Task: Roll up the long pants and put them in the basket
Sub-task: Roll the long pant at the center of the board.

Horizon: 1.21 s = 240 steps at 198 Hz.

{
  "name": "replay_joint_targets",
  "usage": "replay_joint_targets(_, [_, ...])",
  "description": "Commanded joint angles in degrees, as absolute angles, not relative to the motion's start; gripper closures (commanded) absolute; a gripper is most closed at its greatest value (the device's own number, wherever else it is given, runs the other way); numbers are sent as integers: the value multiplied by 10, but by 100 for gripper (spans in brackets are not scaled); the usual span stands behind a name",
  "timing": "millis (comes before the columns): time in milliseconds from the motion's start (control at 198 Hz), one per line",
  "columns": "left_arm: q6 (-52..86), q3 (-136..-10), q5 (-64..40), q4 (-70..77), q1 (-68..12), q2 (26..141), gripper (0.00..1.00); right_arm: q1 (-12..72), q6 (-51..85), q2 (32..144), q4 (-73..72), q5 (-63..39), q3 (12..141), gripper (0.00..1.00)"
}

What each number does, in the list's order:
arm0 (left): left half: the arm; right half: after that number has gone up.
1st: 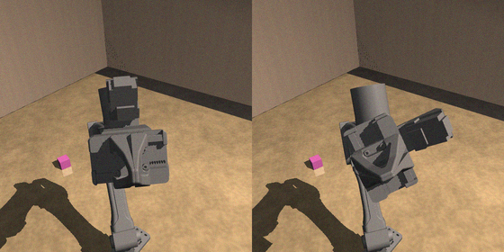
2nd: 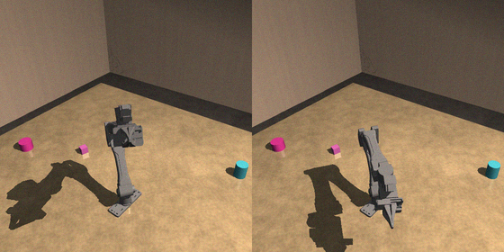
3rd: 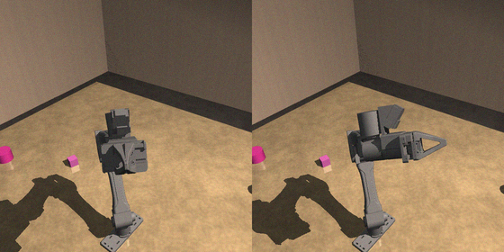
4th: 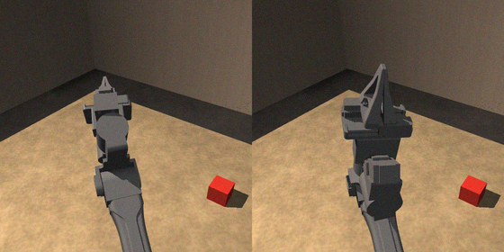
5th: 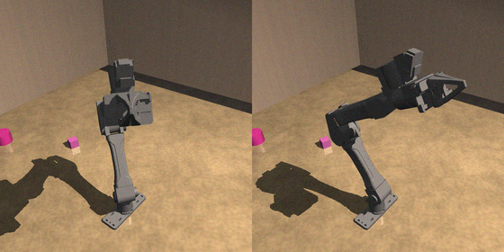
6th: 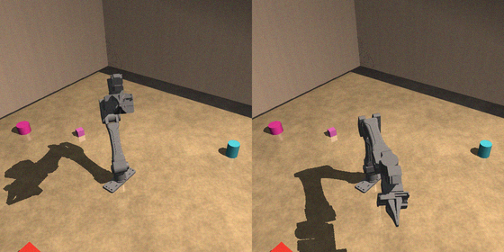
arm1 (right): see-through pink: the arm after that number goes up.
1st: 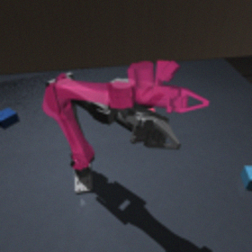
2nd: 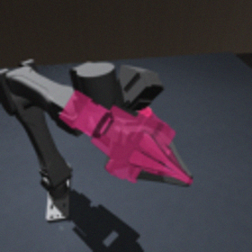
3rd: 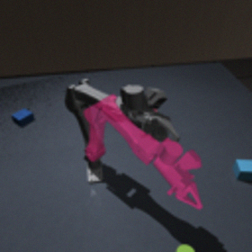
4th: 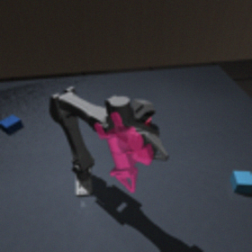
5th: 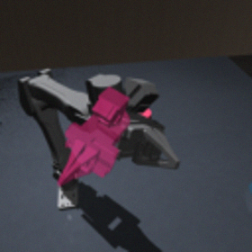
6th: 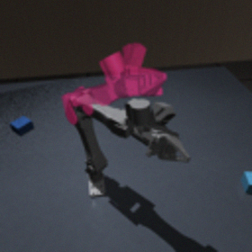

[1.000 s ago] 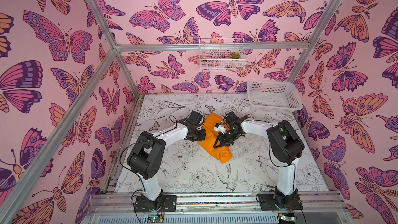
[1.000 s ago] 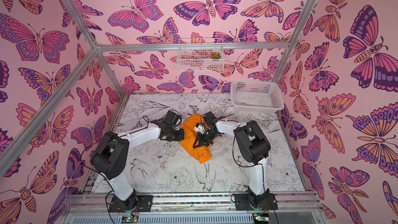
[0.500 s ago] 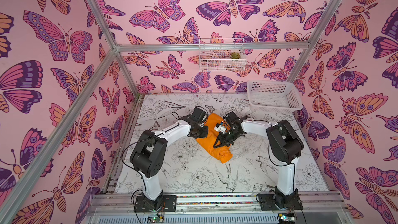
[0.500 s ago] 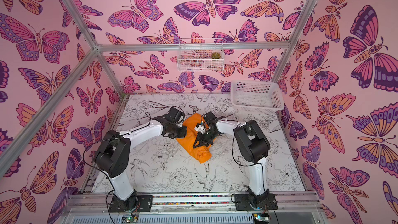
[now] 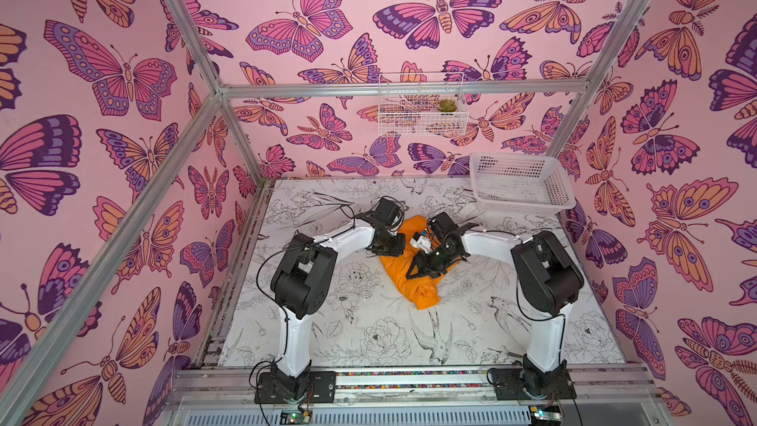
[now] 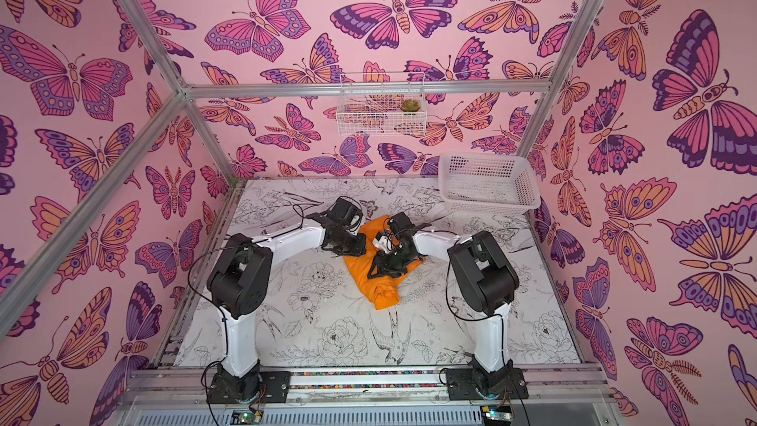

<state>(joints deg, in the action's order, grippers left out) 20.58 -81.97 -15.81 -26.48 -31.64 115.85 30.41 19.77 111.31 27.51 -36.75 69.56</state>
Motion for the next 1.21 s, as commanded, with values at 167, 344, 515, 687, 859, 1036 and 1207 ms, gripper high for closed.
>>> replay_joint_targets(167, [196, -780, -127, -291, -321, 1230, 86, 362, 192, 960, 462, 79, 691, 55])
replay_joint_targets(344, [196, -782, -134, -291, -322, 1237, 86, 532, 144, 934, 514, 319, 738, 39])
replay_joint_targets(515, [192, -786, -142, -291, -322, 1246, 86, 658, 92, 975, 464, 431, 714, 26])
replay_joint_targets(687, [184, -786, -147, -290, -322, 1251, 87, 702, 59, 1037, 391, 510, 679, 19])
replay_joint_targets(859, [176, -784, -153, -290, -321, 1251, 87, 706, 42, 1043, 304, 542, 638, 16])
replay_joint_targets(1036, [175, -787, -161, -290, -320, 1254, 87, 703, 35, 1085, 284, 561, 633, 14])
replay_joint_targets(1207, [173, -787, -163, -290, -319, 1253, 87, 699, 47, 1138, 284, 561, 648, 14])
